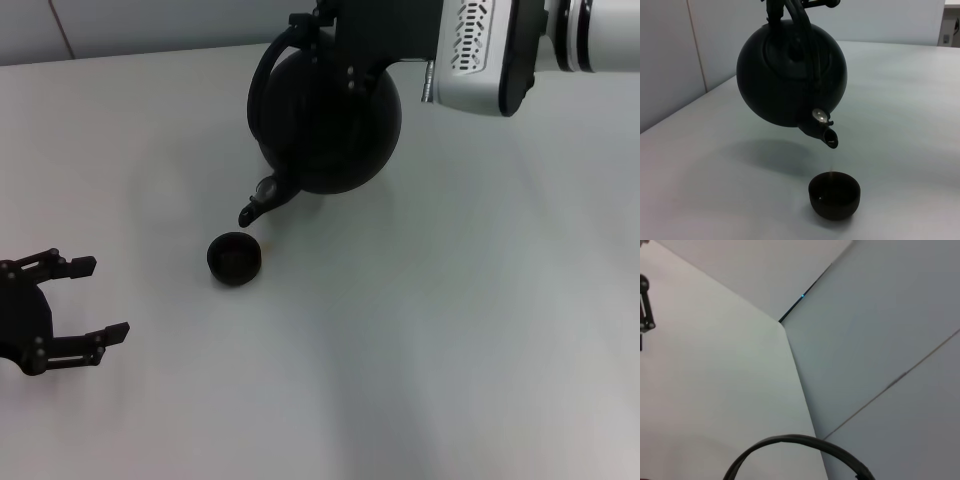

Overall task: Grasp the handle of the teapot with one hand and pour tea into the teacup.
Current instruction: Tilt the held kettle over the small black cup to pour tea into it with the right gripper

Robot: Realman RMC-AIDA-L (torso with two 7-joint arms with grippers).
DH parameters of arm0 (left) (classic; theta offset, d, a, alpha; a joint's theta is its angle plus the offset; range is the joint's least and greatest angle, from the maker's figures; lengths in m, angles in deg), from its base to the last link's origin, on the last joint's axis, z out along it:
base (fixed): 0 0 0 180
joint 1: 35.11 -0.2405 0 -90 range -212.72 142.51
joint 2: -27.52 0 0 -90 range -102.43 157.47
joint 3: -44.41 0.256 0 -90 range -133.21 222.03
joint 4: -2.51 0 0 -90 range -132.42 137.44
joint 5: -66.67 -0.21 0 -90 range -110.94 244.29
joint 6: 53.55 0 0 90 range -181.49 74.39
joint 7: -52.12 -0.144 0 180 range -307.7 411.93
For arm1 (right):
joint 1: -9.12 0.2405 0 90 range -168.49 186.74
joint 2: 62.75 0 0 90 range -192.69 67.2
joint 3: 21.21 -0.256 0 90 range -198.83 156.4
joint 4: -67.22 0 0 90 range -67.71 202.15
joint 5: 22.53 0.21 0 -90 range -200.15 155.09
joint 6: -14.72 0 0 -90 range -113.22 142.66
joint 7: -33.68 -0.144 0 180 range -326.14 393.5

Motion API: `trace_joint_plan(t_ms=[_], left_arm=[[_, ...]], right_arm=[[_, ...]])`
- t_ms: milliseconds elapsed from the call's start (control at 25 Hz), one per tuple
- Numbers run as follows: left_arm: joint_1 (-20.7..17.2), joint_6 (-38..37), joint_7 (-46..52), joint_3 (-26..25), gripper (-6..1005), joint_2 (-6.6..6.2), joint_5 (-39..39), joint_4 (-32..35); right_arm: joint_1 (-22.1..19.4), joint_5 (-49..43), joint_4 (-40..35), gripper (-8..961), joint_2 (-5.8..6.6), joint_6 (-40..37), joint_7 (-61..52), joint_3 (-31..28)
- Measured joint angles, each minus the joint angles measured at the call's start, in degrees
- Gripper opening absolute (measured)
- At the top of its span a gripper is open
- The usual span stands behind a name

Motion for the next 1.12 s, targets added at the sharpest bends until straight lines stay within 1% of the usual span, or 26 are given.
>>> trace_joint_plan(t_ms=[400, 560, 1120], left_arm=[[0.04, 0.14, -0.04, 0.00, 870, 0.00, 0.00, 0.00], [0.07, 0.86, -0.06, 0.00, 870, 0.00, 0.00, 0.00], [0.22, 1.06, -0.06, 0.00, 870, 0.00, 0.00, 0.00]], right_arm=[[0.43, -1.09, -0.14, 100, 0.02, 0.54, 0.12, 1.63], [0.55, -2.23, -0.17, 98, -0.03, 2.37, -0.04, 2.99], [0.77, -2.60, -0.34, 95, -0.07, 2.81, 0.04, 3.80]])
